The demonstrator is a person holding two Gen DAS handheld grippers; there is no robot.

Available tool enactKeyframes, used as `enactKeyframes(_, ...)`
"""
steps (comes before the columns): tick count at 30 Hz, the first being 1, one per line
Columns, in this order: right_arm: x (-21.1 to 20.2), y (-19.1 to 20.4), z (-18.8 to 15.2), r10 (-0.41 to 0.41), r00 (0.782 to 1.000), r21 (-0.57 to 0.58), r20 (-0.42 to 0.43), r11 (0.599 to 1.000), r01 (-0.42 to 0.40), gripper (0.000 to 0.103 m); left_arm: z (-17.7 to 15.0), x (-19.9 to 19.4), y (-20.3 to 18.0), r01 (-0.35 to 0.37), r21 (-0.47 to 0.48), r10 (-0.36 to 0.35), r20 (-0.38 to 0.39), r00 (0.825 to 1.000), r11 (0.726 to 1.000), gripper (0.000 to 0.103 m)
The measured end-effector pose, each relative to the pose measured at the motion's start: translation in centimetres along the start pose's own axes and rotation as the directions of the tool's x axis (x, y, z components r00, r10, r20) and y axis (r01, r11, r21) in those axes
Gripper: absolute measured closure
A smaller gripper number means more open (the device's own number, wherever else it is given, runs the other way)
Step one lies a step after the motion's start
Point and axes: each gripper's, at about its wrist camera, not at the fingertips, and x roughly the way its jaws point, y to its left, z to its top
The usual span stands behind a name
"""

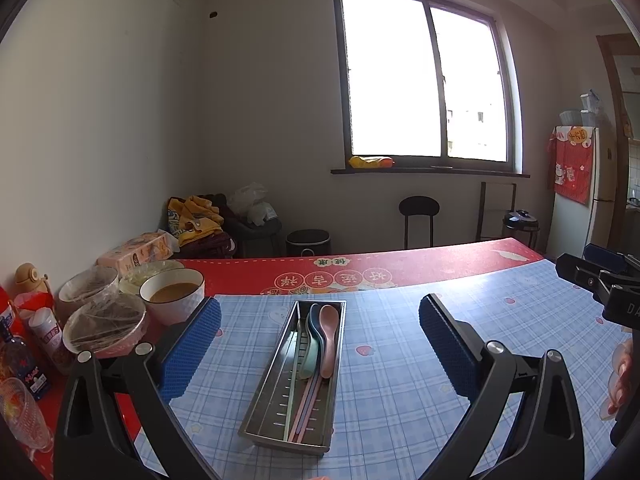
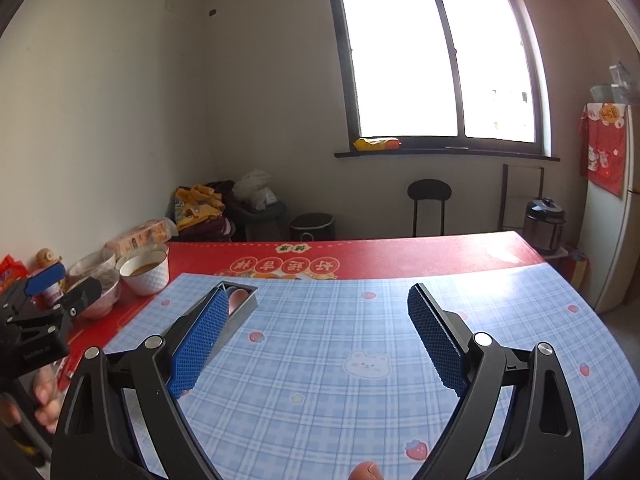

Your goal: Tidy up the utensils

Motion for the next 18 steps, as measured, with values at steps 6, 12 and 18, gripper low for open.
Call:
enactKeyframes(6, 0.04, -0.09, -0.03, -0.008, 1.0, -0.003, 0.003, 1.0, 0.008, 0.015, 0.02, -0.01, 0.0, -0.001, 0.001, 0.001, 0.001, 1.0, 1.0, 0.006)
enactKeyframes(12, -0.05, -0.03, -0.07, -0.015, 1.0, -0.013, 0.009, 1.0, 0.015, 0.015, 0.01, 0.06, 0.12, 0.002, -0.003, -0.002, -0.002, 1.0, 1.0, 0.006)
enactKeyframes(18, 0.05, -0.07, -0.15, -0.015, 1.0, -0.012, 0.002, 1.0, 0.015, 0.015, -0.3, 0.06, 0.1, 0.008, 0.0, -0.008, -0.007, 1.0, 1.0, 0.006)
